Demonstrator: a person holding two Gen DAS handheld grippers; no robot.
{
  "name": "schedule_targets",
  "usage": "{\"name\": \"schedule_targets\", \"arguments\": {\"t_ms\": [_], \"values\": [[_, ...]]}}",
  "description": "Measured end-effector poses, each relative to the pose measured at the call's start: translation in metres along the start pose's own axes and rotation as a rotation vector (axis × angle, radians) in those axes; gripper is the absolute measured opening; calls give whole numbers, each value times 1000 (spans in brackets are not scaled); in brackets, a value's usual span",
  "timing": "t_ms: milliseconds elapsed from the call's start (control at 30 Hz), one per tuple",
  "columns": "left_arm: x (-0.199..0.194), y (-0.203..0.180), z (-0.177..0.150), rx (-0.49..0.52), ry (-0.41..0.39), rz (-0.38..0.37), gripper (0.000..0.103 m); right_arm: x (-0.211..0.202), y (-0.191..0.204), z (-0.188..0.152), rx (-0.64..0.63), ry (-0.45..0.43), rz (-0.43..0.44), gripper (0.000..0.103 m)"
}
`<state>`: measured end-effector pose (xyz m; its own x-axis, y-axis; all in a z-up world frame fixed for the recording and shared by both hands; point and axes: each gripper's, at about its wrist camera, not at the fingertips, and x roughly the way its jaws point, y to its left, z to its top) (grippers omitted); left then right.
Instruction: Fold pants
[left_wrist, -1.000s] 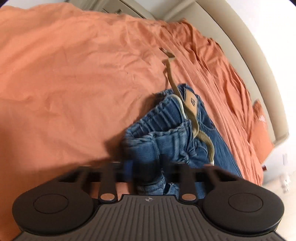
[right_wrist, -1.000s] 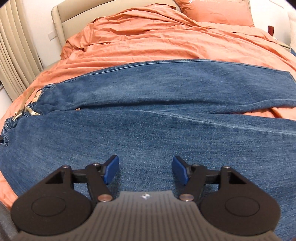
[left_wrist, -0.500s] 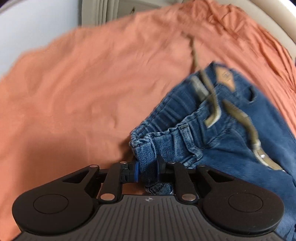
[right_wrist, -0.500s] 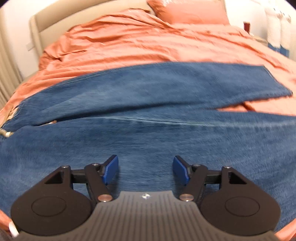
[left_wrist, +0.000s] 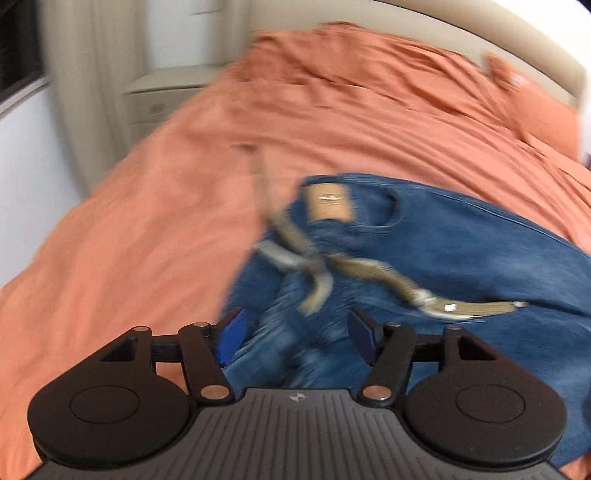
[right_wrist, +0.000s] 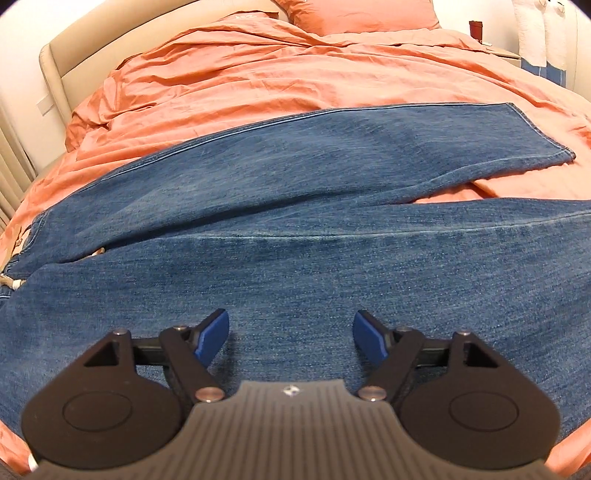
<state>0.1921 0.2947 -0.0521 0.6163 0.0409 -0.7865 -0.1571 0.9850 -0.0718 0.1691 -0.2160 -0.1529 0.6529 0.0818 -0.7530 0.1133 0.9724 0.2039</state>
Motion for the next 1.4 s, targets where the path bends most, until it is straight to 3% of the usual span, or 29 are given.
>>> {"name": "schedule_targets", "arguments": {"t_ms": [67,167,233,300,367,433,467,500,600,633,733,767,800,833,867,1000,1067,1200,1300,1400], "values": [[29,-10,8,79,36,-19,74,1,0,0,3,-1,4,71],[73,-5,16,133,105,12,73,3,2,0,-5,-2,-3,71],[88,13,18,66,126,-29,74,6,5,0,-25,1,-12,72],[94,32,17,-45,152,-158,71,10,9,-1,-48,5,-21,73],[93,38,15,-103,160,-229,60,15,13,0,-70,9,-30,74],[86,32,14,-76,166,-236,34,17,15,0,-81,11,-38,74],[80,27,14,-61,163,-237,11,18,15,0,-82,11,-39,74],[72,19,16,-52,138,-213,9,18,15,0,-80,10,-40,74],[39,-1,21,-13,4,-93,7,17,14,0,-70,8,-38,74],[38,-5,22,-5,-7,-42,7,17,13,0,-66,7,-39,74],[55,-4,20,-6,17,88,6,17,13,0,-61,7,-45,74],[67,-3,19,0,39,141,0,17,12,0,-58,9,-44,74],[82,-3,16,32,59,262,0,17,11,0,-54,11,-44,74],[94,3,12,46,77,334,0,18,11,1,-51,15,-47,74],[105,10,8,33,103,350,0,19,10,1,-49,21,-51,75],[96,38,3,-136,81,272,0,21,9,2,-46,47,-63,77],[80,37,4,-132,65,266,1,21,10,1,-53,50,-68,77],[35,12,4,-34,22,204,6,8,4,8,-18,73,-43,76],[12,-15,-8,89,33,155,8,-15,-17,20,62,98,13,76],[-3,-41,-27,242,52,145,13,-39,-33,33,54,151,28,76]]}}
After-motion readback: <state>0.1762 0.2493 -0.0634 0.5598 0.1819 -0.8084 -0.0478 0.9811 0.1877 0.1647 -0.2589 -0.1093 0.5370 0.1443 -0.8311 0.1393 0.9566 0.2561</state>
